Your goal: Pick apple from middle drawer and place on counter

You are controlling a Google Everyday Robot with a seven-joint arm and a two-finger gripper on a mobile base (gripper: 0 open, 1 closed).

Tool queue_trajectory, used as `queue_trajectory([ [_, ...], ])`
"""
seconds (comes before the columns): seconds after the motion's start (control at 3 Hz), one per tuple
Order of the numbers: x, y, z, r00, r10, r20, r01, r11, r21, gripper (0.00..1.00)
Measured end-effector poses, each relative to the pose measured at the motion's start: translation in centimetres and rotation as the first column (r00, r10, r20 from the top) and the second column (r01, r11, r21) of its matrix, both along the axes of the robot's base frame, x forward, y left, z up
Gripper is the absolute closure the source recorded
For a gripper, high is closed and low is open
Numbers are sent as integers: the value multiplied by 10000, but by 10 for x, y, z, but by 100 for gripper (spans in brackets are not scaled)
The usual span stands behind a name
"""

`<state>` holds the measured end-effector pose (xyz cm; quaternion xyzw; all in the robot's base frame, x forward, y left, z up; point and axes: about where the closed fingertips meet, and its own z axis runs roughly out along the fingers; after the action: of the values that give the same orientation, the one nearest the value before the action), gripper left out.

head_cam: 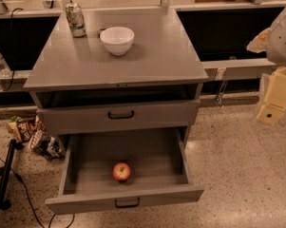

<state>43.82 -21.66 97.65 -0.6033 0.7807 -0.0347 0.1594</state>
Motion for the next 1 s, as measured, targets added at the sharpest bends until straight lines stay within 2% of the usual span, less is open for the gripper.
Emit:
queue_trajectory([
  [0.33,0,0,0,10000,0,2,0,10000,0,0],
  [0.67,-3,10,-20,9999,-149,5,148,9976,678,0],
  [1.0,-10,30,-61,10000,-44,-17,46,9879,1549,0],
])
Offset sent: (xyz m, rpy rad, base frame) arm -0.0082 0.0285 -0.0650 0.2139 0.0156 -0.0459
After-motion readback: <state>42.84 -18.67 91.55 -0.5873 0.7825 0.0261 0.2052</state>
